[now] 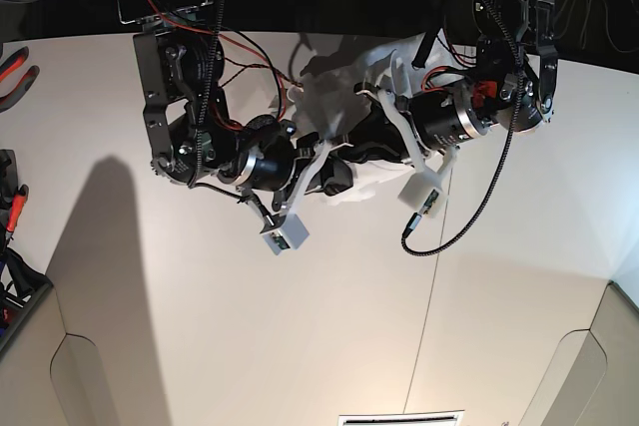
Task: Layout the t-shirt on the table in an organized manner, then fold the t-shirt properly
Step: 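Lift the folded bundle with both grippers and compress it together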
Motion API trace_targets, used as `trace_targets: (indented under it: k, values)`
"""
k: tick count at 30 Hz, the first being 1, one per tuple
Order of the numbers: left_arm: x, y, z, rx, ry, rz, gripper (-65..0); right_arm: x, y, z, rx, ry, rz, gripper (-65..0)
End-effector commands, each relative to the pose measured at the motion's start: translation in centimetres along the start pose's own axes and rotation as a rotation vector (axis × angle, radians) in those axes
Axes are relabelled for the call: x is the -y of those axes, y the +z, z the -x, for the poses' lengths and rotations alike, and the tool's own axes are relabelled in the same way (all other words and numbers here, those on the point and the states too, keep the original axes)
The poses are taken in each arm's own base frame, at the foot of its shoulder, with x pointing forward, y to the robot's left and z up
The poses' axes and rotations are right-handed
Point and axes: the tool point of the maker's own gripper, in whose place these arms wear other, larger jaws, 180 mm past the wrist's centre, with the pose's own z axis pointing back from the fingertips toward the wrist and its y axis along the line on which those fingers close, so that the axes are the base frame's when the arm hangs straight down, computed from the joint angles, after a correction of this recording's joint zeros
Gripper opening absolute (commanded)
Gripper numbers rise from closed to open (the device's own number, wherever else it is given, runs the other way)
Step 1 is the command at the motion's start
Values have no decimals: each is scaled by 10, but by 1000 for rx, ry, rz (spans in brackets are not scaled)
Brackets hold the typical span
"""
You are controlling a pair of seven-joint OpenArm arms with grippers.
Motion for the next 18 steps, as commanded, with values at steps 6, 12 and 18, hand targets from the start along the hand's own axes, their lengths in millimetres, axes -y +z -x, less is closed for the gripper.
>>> trace_targets:
  k: [6,12,18]
  values:
    - [-3,1,-9,18,-39,-24,-650,2,-21,23,-72,23,13,-650]
    - [-16,3,9,-53,-80,-97,-650,13,-22,31,-102,44,58,-650]
    - [-37,4,42,-134,-61,-196,-650,15,-22,32,-110,56,73,-650]
